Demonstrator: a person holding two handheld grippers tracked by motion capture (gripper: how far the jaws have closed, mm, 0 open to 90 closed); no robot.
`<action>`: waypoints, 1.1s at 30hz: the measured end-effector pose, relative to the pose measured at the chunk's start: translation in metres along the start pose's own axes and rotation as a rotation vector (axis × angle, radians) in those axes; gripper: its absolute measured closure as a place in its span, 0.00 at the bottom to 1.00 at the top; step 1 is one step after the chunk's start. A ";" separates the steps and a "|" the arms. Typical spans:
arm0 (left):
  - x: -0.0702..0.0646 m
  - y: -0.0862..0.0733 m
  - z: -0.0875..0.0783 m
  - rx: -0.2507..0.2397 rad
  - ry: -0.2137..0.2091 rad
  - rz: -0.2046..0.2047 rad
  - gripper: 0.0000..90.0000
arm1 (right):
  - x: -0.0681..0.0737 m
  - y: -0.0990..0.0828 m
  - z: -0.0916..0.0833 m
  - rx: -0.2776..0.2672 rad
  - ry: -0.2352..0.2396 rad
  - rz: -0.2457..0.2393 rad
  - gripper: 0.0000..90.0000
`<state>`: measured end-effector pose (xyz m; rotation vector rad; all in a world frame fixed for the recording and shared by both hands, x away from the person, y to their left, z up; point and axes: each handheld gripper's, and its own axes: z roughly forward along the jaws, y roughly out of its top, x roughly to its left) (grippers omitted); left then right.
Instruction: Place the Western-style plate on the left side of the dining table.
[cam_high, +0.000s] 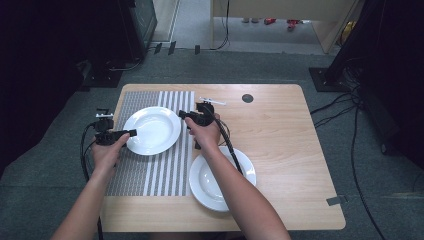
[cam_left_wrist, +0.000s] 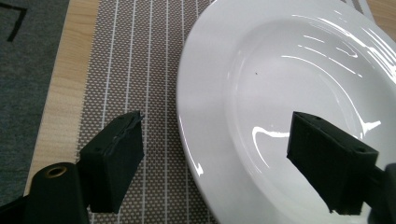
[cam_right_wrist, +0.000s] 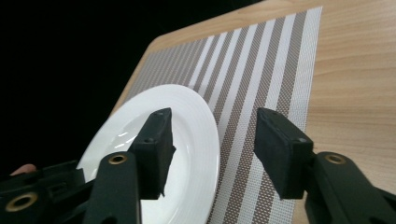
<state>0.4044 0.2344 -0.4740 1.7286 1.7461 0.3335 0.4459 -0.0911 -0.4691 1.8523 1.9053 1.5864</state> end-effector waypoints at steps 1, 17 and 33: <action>-0.001 -0.001 -0.002 -0.005 -0.009 0.000 0.19 | -0.001 0.002 -0.004 0.001 0.009 -0.001 0.47; -0.022 -0.018 -0.042 -0.086 -0.046 0.064 0.16 | -0.034 0.001 -0.087 -0.076 0.084 -0.065 0.31; -0.040 -0.054 -0.057 -0.125 -0.088 0.125 0.16 | -0.082 -0.023 -0.151 -0.058 -0.039 -0.181 0.24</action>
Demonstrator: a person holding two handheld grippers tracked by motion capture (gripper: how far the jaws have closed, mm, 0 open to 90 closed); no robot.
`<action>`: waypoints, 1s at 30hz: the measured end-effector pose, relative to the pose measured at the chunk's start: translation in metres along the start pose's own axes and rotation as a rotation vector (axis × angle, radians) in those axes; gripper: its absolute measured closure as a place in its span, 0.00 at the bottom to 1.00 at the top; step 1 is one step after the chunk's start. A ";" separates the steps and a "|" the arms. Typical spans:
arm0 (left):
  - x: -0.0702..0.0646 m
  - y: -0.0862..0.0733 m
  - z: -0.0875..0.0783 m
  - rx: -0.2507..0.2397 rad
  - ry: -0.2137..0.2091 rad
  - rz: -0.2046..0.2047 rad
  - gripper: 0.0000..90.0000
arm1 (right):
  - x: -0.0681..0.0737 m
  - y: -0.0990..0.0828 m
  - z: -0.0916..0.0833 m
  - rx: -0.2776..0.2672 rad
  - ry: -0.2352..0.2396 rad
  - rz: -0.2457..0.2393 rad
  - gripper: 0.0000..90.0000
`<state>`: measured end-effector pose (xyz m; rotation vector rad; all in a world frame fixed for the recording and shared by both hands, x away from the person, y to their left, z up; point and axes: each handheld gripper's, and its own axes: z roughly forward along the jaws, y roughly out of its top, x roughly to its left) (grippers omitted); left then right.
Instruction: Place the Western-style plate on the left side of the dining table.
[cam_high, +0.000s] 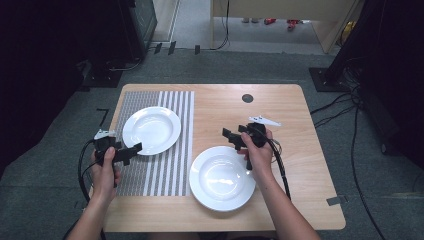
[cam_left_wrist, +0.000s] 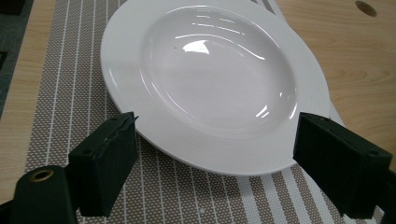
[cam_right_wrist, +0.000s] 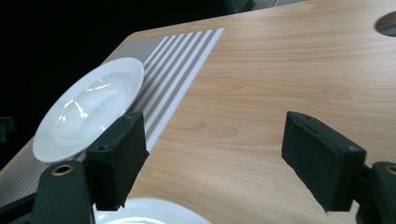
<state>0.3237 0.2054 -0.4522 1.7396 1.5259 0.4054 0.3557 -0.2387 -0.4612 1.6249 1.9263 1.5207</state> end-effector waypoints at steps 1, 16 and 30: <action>-0.001 -0.001 -0.001 -0.002 -0.001 0.003 0.16 | -0.004 -0.002 -0.005 -0.001 -0.008 -0.007 0.24; -0.003 -0.035 -0.014 -0.020 -0.005 0.014 0.13 | -0.046 -0.025 -0.059 -0.020 -0.085 -0.014 0.20; -0.001 -0.057 -0.029 -0.061 0.013 0.020 0.13 | -0.086 -0.050 -0.110 -0.053 -0.150 0.038 0.19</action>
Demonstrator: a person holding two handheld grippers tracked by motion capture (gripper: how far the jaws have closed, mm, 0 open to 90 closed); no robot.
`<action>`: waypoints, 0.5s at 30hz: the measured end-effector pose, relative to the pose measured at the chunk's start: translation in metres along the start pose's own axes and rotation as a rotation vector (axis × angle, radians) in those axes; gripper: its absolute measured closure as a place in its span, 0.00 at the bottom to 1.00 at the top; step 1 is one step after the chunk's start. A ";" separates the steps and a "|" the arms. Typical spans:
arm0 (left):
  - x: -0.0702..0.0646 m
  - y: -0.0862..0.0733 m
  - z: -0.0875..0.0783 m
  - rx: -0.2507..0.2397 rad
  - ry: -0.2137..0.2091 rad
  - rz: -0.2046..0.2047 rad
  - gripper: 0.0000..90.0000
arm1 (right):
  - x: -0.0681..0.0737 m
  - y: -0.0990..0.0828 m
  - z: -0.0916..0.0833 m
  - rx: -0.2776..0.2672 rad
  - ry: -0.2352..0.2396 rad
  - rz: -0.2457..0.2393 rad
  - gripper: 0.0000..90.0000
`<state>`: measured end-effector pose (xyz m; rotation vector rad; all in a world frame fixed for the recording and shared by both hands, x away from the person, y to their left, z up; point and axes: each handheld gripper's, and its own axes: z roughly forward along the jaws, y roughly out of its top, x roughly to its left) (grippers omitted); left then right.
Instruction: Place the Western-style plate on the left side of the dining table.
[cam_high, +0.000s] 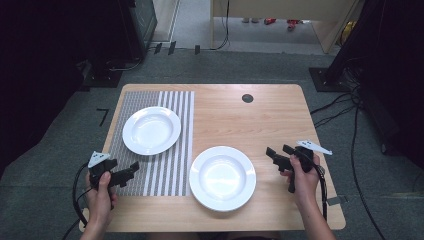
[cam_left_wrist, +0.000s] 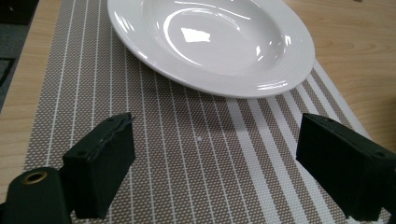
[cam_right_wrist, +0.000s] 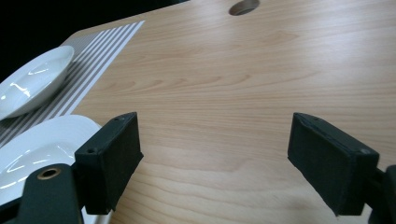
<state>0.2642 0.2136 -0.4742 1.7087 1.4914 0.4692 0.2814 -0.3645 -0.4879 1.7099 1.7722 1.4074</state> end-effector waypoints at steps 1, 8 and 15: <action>0.001 -0.002 0.000 0.001 0.001 -0.001 0.13 | -0.002 -0.001 -0.002 -0.001 -0.004 0.005 0.19; 0.001 -0.018 -0.007 -0.017 -0.003 -0.024 0.13 | -0.023 -0.010 -0.022 0.010 -0.048 -0.006 0.19; 0.005 -0.026 -0.010 -0.028 0.018 -0.009 0.13 | -0.043 -0.023 -0.043 0.008 -0.089 0.018 0.19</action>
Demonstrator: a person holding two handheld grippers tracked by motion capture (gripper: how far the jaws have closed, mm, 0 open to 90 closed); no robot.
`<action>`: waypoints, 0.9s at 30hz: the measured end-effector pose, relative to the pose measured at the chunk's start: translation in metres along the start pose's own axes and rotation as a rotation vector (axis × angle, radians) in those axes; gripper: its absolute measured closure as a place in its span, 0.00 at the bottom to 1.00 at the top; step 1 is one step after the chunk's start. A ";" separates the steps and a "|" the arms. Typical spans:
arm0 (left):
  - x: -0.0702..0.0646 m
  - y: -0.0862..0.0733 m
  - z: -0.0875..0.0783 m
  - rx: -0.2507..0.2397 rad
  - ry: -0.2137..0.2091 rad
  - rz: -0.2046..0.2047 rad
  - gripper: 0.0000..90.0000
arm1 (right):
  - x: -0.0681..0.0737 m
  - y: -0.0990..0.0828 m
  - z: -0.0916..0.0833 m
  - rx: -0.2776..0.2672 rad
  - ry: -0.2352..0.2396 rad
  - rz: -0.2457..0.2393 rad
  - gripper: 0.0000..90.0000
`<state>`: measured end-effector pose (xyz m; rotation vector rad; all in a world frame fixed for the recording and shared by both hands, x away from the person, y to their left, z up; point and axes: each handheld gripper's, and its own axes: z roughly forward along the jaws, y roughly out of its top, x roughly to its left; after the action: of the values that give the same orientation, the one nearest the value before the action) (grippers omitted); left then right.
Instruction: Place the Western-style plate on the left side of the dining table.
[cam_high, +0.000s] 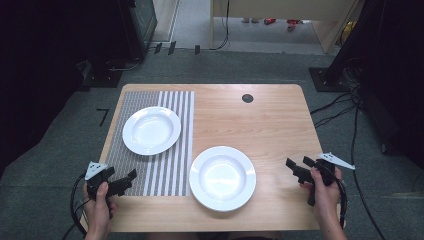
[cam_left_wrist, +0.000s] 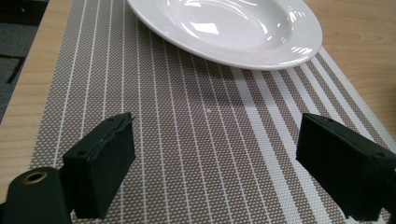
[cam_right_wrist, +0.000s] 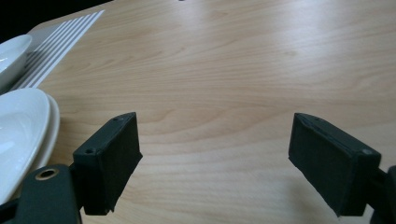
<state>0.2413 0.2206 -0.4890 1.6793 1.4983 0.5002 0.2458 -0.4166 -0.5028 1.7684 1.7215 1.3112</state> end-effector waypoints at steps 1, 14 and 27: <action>0.001 -0.002 0.000 0.000 0.009 0.008 0.13 | -0.003 -0.002 -0.003 0.000 -0.004 0.004 0.19; 0.021 -0.024 -0.007 0.040 0.082 0.020 0.13 | -0.036 -0.019 -0.030 0.014 -0.083 0.011 0.19; 0.029 -0.032 -0.016 0.053 0.134 0.063 0.13 | -0.052 -0.033 -0.053 0.026 -0.149 0.006 0.18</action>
<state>0.2156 0.2516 -0.5107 1.7682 1.5702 0.6223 0.1933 -0.4756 -0.5203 1.8374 1.6598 1.1327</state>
